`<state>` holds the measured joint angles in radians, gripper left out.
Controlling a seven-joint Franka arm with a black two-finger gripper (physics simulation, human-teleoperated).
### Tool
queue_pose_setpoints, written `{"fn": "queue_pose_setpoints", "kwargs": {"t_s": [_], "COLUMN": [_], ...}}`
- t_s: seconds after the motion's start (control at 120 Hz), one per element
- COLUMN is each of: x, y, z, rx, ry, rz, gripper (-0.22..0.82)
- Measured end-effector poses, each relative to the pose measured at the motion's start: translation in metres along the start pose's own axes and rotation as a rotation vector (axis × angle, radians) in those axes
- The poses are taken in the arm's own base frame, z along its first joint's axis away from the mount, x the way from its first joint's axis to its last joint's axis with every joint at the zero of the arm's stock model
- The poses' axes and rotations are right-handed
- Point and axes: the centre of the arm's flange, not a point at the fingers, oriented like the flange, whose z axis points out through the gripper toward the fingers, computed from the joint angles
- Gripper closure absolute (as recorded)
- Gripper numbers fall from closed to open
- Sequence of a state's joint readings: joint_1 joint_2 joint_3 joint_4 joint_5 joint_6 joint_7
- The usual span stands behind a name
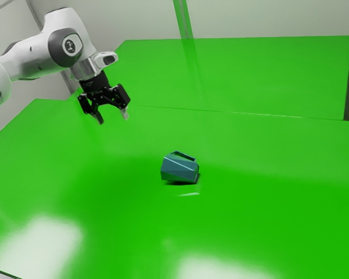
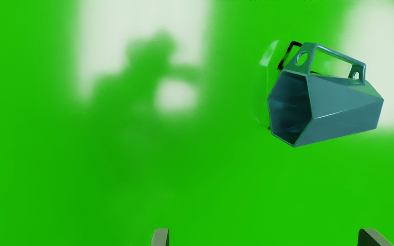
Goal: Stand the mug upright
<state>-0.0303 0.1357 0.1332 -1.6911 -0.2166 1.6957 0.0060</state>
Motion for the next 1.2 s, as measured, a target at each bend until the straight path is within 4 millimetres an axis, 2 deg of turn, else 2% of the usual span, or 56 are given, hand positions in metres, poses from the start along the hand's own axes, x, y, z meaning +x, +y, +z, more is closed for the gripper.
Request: {"fn": "queue_pose_setpoints", "kwargs": {"t_s": [0.117,0.217,0.425,0.675,0.867,1.2], "x": [0.021,0.028,0.046,0.062,0.066,0.057], "y": [-0.007,-0.008,-0.011,-0.011,-0.005,0.022], "z": [0.042,0.076,0.126,0.167,0.188,0.220], "rx": [-0.107,-0.188,-0.286,-0.392,-0.471,-0.573], "ry": [-0.044,-0.084,-0.123,-0.146,-0.164,-0.229], "rz": [-0.055,-0.098,-0.166,-0.236,-0.277,-0.312], "gripper": [0.00,0.00,0.00,0.00,0.00,0.00]}}
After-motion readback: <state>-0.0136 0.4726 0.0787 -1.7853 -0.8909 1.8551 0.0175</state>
